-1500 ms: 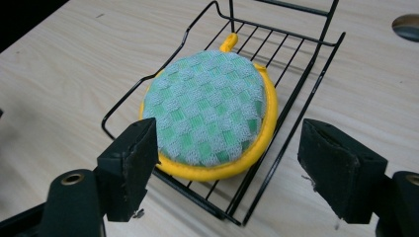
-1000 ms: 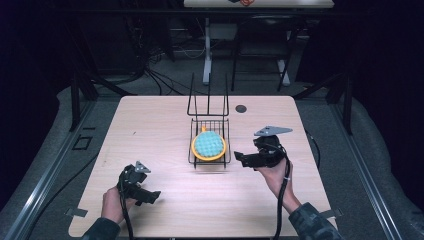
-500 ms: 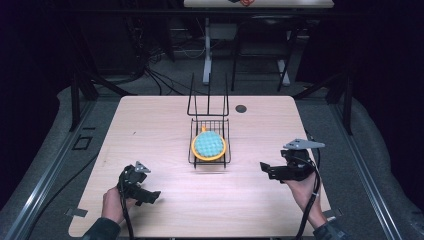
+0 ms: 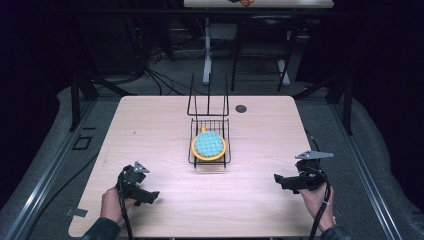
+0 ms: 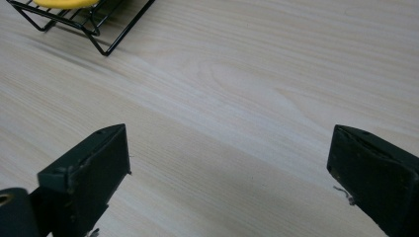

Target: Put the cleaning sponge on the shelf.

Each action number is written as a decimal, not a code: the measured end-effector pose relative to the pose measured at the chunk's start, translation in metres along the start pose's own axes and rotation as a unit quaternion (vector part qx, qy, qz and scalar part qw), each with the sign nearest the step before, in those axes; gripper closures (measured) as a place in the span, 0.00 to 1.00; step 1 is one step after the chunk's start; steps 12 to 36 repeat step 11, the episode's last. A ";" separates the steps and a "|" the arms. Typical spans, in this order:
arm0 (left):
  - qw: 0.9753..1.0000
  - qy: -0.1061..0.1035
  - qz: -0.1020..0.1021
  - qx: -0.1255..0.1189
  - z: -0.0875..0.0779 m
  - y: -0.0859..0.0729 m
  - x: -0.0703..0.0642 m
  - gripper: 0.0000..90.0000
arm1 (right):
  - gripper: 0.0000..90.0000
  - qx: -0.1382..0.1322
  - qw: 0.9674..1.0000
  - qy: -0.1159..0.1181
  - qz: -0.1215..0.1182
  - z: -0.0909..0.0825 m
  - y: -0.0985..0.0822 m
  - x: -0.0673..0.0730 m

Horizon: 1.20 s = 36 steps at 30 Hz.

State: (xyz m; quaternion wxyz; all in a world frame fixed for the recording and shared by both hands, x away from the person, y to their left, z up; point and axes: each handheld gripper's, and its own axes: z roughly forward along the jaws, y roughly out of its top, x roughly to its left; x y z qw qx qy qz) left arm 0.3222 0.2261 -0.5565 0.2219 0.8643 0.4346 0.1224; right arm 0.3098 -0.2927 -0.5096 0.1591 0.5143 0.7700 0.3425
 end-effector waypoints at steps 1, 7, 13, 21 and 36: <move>1.000 -0.001 0.000 0.001 0.000 0.000 0.000 0.04 | 0.01 0.004 1.000 0.001 0.002 0.001 -0.001 -0.001; 1.000 -0.003 -0.002 0.001 0.001 0.000 0.001 0.05 | 0.00 0.016 1.000 0.004 0.003 0.008 -0.003 -0.005; 1.000 -0.001 -0.004 0.002 0.000 0.000 0.002 0.05 | 0.00 0.016 1.000 0.002 0.005 0.008 -0.004 -0.007; 1.000 -0.001 -0.004 0.002 0.000 0.000 0.002 0.05 | 0.00 0.016 1.000 0.002 0.005 0.008 -0.004 -0.007; 1.000 -0.001 -0.004 0.002 0.000 0.000 0.002 0.05 | 0.00 0.016 1.000 0.002 0.005 0.008 -0.004 -0.007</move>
